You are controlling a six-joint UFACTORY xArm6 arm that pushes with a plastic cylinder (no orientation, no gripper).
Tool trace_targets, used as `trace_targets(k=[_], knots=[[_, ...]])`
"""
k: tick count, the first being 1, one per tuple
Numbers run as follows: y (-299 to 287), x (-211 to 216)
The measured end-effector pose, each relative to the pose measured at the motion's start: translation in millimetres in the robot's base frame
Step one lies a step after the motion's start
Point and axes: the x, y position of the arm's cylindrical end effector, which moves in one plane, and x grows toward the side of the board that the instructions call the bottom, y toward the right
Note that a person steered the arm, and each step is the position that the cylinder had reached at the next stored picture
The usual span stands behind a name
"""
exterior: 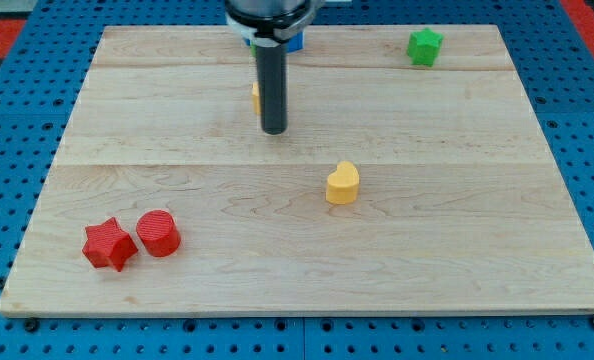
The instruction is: Slide the yellow hexagon closer to the green star
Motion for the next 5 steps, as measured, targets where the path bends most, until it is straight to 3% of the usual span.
trace_targets(k=[1, 2, 5], knots=[[-53.7, -33.0], [-35.4, -40.6], [148.0, -98.0]])
